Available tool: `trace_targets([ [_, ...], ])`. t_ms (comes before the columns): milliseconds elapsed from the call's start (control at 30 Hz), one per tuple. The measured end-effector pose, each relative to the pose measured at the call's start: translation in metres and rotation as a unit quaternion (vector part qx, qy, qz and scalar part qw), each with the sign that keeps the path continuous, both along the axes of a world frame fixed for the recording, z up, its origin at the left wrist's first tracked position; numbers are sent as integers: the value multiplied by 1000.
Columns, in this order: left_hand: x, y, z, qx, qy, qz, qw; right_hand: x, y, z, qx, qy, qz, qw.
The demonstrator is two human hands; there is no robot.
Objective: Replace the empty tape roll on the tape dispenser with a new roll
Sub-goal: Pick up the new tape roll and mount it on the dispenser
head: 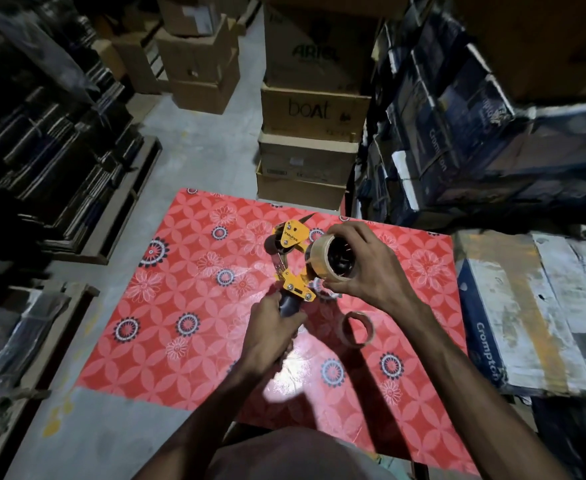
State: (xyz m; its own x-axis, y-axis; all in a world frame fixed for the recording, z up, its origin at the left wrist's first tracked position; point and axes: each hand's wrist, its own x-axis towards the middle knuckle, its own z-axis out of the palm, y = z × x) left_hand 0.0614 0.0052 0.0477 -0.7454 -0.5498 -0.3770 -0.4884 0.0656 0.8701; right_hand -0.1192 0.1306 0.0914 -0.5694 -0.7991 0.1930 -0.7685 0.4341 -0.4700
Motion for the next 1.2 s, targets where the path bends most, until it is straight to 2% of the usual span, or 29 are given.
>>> trace_targets([
  [333,9,-9,36,-119,-1,-52,992,6,-2,23,-34,60,3,998],
  [533,12,-12,40,-165,-16,-49,985,5,-8,20,-54,40,-1,998],
  [800,17,-9,47,-158,-26,-31,987,12,-19,20,-62,28,-35,997],
  [933,24,-9,52,-143,-40,-43,988,8,-18,19,-47,29,23,998],
  [1067,22,-12,56,-163,-47,-46,984,3,-20,19,-51,27,33,998],
  [1200,20,-17,58,-121,-54,-29,991,1,-29,17,-53,19,46,997],
])
